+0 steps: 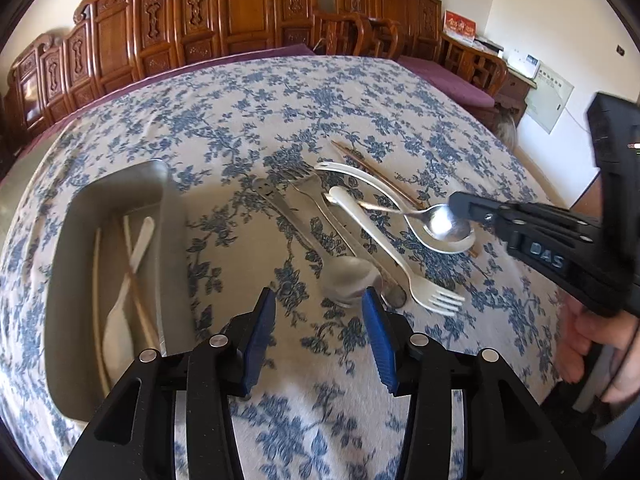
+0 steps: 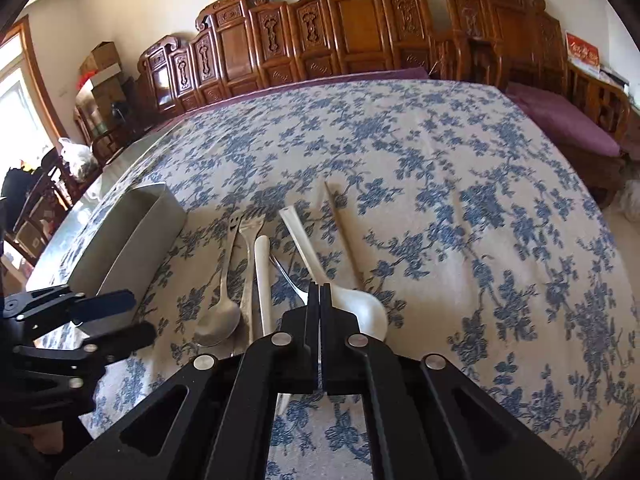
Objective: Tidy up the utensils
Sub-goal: 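Lift the spoon with the right tool while the left tool approaches the metal utensils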
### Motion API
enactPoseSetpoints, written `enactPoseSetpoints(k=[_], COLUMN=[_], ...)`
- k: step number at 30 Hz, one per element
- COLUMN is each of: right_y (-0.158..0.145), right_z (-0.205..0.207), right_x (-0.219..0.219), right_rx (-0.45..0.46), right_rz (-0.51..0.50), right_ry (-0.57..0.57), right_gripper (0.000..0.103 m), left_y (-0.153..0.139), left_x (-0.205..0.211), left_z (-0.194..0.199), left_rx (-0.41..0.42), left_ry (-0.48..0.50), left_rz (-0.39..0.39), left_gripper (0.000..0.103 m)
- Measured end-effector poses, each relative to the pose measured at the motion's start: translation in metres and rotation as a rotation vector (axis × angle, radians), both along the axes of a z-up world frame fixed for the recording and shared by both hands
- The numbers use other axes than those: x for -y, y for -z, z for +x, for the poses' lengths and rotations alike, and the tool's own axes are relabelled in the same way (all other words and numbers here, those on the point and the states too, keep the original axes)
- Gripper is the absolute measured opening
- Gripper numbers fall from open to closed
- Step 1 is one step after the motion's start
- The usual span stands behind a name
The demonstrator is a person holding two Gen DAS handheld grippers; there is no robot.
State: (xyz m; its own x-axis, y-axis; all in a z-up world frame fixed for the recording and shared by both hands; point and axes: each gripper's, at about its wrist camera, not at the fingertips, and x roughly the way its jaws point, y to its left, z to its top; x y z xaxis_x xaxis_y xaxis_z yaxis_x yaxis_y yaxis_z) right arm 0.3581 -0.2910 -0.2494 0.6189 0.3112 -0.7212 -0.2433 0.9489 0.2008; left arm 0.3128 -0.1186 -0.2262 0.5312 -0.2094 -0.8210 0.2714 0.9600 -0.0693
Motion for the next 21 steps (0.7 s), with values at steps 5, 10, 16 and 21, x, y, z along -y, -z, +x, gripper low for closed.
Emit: enactPoseSetpoints(k=[5, 10, 16, 21], right_y=[-0.005, -0.009, -0.014, -0.015], right_z=[0.000, 0.000, -0.003, -0.003], right_x=[0.010, 0.012, 0.010, 0.013], right_rx=[0.025, 0.046, 0.081, 0.088], right_rz=[0.025, 0.034, -0.004, 0.003], right_ry=[0.034, 0.045, 0.059, 0.065], right_gripper=[0.001, 0.001, 0.001, 0.001], left_y=[0.012, 0.026, 0.035, 0.036], left_x=[0.009, 0.016, 0.014, 0.016], left_z=[0.015, 0.027, 0.039, 0.040], left_rx=[-0.035, -0.076, -0.118, -0.111], left_ry=[0.004, -0.003, -0.036, -0.032], left_rz=[-0.013, -0.021, -0.041, -0.027], left_gripper=[0.043, 0.043, 0.043, 0.042])
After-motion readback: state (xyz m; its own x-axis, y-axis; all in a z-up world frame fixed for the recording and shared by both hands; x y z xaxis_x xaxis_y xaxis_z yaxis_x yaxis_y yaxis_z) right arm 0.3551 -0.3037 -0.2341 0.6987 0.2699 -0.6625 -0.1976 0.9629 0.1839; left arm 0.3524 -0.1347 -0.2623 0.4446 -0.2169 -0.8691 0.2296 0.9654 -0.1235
